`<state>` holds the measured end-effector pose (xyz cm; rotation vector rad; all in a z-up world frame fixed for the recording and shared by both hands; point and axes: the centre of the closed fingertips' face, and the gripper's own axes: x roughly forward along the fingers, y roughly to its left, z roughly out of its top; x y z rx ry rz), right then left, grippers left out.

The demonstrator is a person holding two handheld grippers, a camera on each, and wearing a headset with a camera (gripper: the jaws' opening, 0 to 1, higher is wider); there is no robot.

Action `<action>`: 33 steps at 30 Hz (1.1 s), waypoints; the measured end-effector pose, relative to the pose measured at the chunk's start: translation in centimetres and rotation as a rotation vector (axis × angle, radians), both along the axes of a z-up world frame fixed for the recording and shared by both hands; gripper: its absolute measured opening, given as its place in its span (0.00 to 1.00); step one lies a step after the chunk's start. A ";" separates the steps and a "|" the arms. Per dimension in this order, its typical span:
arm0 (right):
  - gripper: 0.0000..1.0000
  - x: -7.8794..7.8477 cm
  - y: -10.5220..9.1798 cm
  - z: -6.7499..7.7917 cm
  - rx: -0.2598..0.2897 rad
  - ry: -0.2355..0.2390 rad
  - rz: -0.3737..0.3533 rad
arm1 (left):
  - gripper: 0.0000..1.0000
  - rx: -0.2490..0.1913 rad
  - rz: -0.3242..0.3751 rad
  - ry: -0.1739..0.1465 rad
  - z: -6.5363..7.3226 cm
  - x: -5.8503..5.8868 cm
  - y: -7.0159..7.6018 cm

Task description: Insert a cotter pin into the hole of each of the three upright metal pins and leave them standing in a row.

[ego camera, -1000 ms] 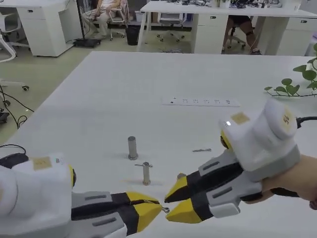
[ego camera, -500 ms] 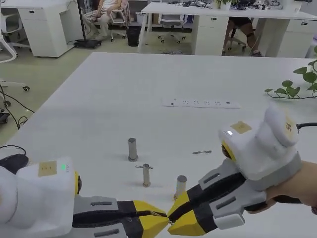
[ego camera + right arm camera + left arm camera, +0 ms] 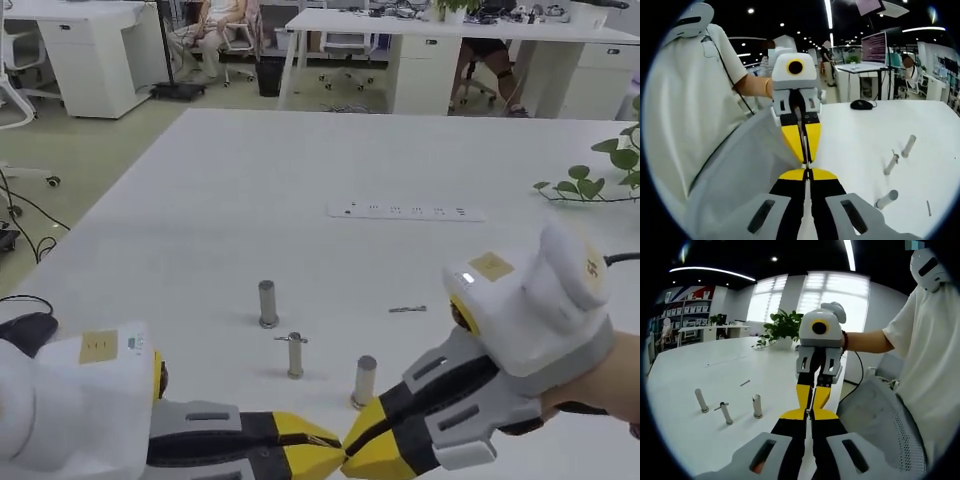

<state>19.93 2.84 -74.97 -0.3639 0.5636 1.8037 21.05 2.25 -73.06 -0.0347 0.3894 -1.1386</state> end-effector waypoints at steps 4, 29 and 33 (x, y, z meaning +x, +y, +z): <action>0.03 0.3 0.0 0.0 -0.011 -0.044 -0.007 | 0.02 0.001 0.024 -0.013 -0.1 0.3 0.1; 0.03 5.5 -2.8 -1.6 -0.182 -0.296 -0.134 | 0.26 0.048 0.246 -0.053 -1.8 4.1 1.5; 0.03 6.2 -3.3 -2.0 -0.207 -0.320 -0.150 | 0.26 0.053 0.267 -0.052 -2.0 4.7 1.5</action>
